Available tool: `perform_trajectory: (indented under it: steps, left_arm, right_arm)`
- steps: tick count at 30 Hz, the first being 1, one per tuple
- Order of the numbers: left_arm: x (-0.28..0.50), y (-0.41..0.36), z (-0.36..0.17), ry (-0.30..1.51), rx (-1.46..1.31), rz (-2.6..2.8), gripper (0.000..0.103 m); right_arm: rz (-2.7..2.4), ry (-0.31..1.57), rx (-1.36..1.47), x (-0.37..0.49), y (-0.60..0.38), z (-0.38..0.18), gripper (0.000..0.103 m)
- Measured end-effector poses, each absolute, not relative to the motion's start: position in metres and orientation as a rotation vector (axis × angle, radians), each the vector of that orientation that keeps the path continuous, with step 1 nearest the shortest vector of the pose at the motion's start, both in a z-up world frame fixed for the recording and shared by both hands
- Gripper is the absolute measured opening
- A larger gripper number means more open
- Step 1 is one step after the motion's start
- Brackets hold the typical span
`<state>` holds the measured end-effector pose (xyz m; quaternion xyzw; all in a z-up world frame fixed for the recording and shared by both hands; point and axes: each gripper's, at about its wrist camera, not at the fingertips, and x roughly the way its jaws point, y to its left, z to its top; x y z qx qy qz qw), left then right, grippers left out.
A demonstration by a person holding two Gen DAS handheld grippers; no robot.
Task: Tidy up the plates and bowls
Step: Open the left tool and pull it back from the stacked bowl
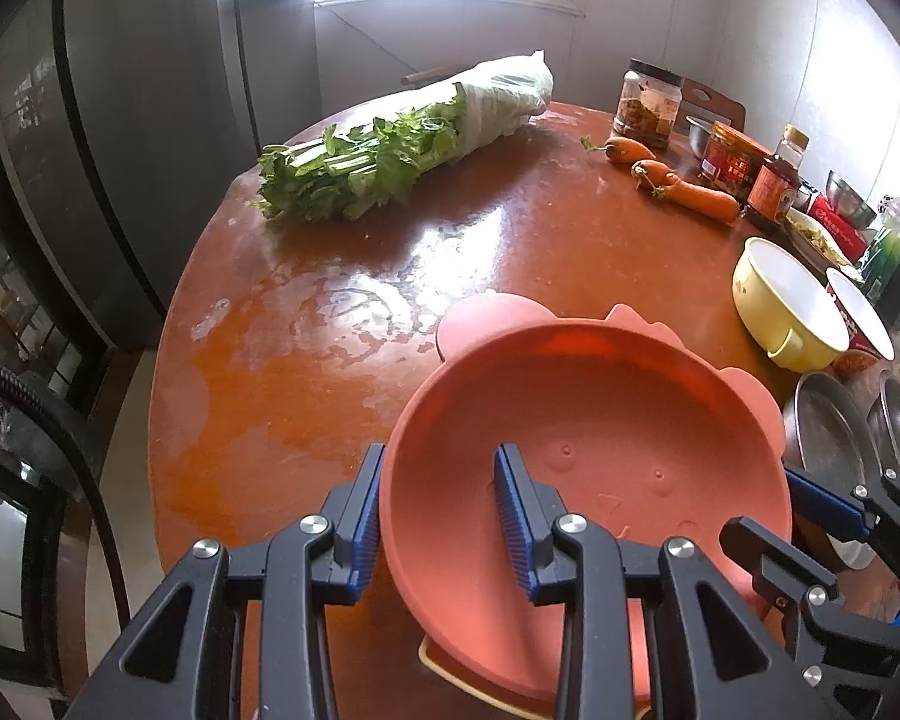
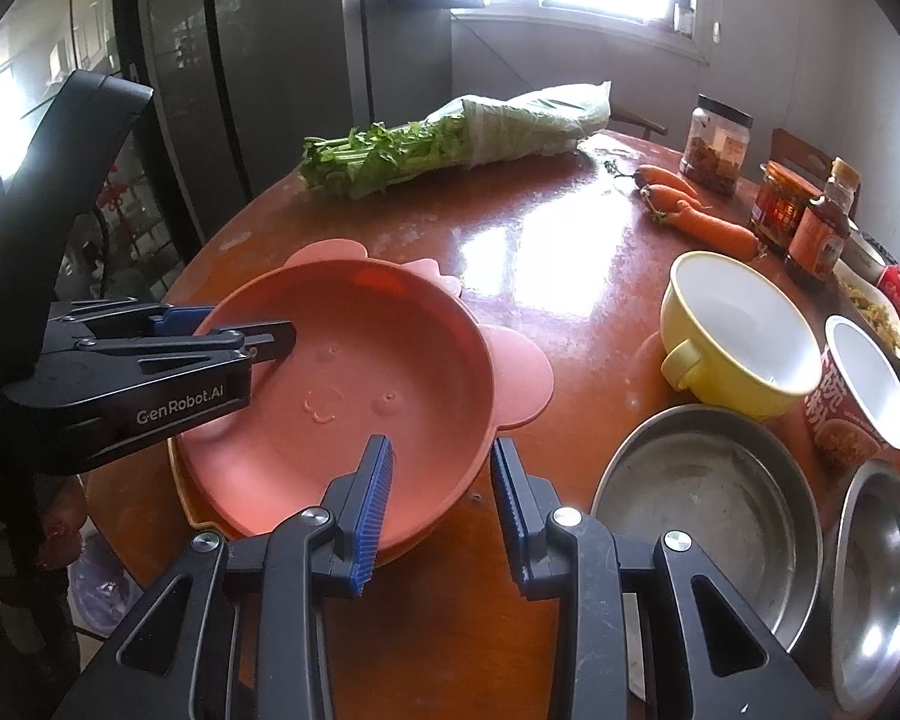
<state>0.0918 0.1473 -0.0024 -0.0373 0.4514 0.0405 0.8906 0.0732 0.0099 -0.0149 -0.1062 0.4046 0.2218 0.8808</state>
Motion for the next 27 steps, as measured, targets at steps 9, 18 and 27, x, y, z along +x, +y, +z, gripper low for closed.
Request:
perform_trajectory:
  steps: [9, 18, 27]
  left_arm:
    - [0.096, 0.148, -0.004, 0.943, -0.109, 0.068, 0.041]
    - [0.096, 0.148, 0.000, 0.931, -0.123, 0.076, 0.051]
    - [0.087, 0.157, 0.016, 0.874, -0.152, 0.105, 0.053]
  right_arm:
    - [0.498, 0.857, -0.185, 0.079, 0.008, -0.017, 0.040]
    - [0.502, 0.866, -0.152, 0.081, 0.005, -0.018, 0.041]
    - [0.493, 0.849, -0.131, 0.078, -0.004, -0.011, 0.049]
